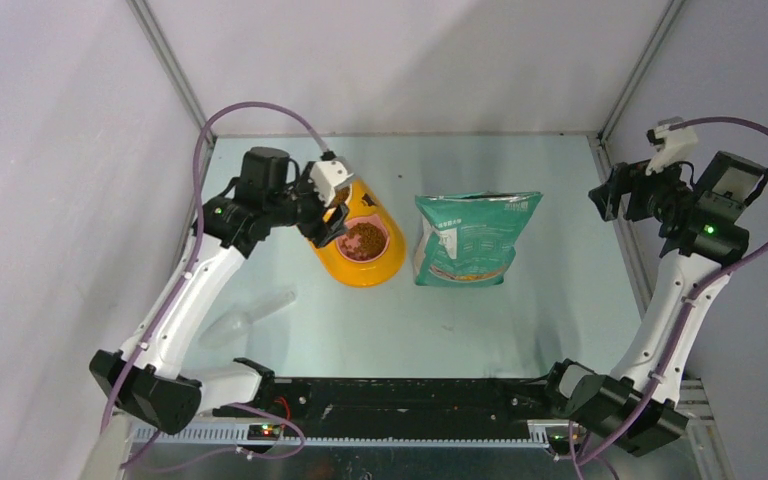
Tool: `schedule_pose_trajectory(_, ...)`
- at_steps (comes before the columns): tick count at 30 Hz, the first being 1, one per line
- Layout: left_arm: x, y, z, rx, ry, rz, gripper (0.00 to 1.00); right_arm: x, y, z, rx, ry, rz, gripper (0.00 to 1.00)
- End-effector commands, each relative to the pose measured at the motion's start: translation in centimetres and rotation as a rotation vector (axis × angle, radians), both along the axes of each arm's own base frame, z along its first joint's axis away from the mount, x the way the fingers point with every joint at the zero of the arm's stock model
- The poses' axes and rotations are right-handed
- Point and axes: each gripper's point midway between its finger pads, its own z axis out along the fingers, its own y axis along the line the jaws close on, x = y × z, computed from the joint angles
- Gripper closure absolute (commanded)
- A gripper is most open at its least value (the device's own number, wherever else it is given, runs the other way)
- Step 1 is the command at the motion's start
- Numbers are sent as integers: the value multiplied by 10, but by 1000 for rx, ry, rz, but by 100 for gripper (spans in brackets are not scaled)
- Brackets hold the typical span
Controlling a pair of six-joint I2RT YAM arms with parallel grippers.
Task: Serve the pet food
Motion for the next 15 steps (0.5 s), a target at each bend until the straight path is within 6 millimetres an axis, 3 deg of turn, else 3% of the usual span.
schedule_pose_trajectory(1, 47, 59, 22, -95, -115, 419, 2, 19, -50, 2, 116, 9, -376, 21)
schedule_pose_trajectory(2, 56, 81, 23, -98, -131, 524, 1, 19, -59, 3, 123, 7, -449, 19)
schedule_pose_trajectory(4, 71, 109, 44, -158, -187, 669, 1, 20, -67, 14, 104, -39, -513, 17)
schedule_pose_trajectory(6, 82, 126, 76, -204, -265, 732, 0, 21, -68, 31, 82, -98, -546, 10)
schedule_pose_trajectory(7, 88, 129, 84, -190, -292, 731, 0, 23, -61, 41, 73, -130, -532, 7)
schedule_pose_trajectory(8, 91, 132, 112, -204, -352, 732, 0, 23, -60, 54, 63, -164, -539, 4)
schedule_pose_trajectory(9, 97, 133, 116, -184, -361, 725, 0, 26, -51, 62, 67, -179, -516, 4)
schedule_pose_trajectory(10, 97, 132, 143, -211, -409, 718, 0, 27, -48, 75, 63, -207, -518, 3)
schedule_pose_trajectory(11, 100, 131, 144, -213, -397, 715, 0, 29, -41, 81, 71, -216, -512, 3)
schedule_pose_trajectory(12, 99, 128, 160, -244, -413, 709, 0, 29, -38, 90, 77, -234, -510, 3)
schedule_pose_trajectory(15, 96, 126, 161, -293, -380, 733, 0, 30, -25, 93, 111, -235, -504, 3)
